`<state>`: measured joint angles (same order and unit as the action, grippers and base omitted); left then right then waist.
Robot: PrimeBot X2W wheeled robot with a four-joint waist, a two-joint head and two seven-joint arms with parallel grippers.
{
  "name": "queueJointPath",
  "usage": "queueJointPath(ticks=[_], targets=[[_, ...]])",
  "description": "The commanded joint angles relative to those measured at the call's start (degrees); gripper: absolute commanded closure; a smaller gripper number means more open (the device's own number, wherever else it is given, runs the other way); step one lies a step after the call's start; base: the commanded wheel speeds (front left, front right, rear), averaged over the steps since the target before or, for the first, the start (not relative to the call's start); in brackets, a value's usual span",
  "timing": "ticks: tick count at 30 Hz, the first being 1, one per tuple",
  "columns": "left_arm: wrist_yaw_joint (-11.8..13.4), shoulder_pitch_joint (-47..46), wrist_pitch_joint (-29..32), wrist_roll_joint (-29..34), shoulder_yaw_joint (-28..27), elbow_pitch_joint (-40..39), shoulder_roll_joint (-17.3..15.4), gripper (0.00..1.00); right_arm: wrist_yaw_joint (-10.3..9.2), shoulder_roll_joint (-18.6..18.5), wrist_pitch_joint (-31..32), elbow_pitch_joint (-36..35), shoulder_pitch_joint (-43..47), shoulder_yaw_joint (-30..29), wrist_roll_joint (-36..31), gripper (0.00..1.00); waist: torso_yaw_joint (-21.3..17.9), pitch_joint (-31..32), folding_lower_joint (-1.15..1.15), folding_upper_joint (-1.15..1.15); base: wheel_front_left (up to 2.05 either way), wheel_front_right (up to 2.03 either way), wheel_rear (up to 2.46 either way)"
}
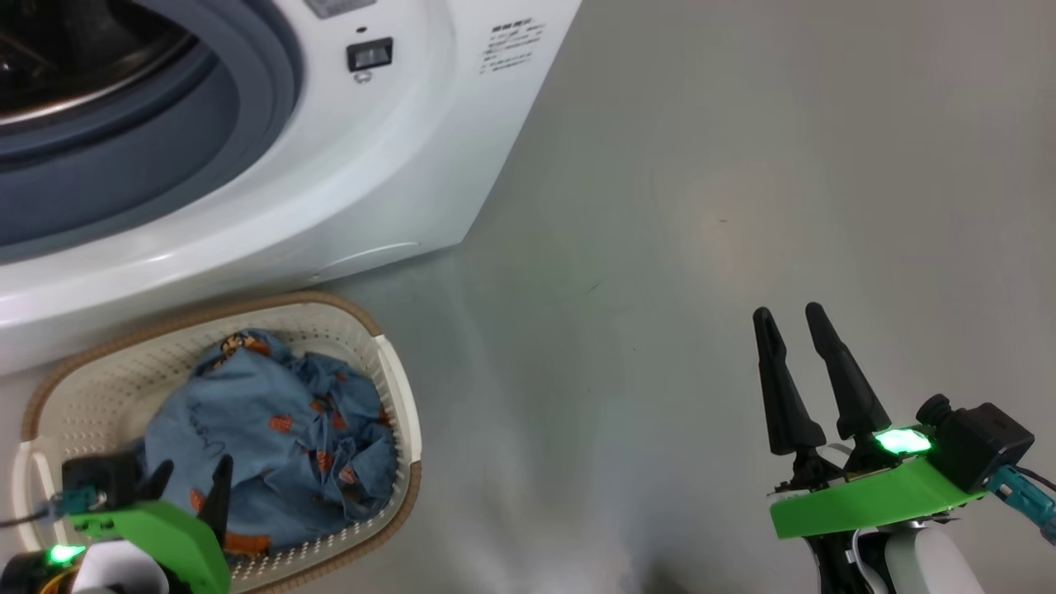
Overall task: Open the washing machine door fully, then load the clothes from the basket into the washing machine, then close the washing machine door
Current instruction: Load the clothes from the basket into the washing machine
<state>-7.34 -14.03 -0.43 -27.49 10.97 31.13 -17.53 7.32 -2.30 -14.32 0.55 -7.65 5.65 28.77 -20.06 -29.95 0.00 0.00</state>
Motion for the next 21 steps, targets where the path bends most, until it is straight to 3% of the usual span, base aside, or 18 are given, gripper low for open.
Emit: queueJointPath(ticks=[1, 21], targets=[[-0.14, -2.14, -0.27, -0.88, -1.49, 0.79, -1.47, 0.00, 0.17, -0.58, -0.68, -1.48, -0.77, 1.41, -0.41, 0.00, 0.52, -0.99, 0.00, 0.00, 0.00, 0.00, 0.00], [-0.14, -14.53, -4.29, -5.86, 8.02, 17.50, -0.24, 0.00, 0.17, -0.58, -0.68, -1.68, -2.26, 1.27, -3.94, 0.00, 3.57, -3.12, 0.00, 0.00, 0.00, 0.00, 0.00]])
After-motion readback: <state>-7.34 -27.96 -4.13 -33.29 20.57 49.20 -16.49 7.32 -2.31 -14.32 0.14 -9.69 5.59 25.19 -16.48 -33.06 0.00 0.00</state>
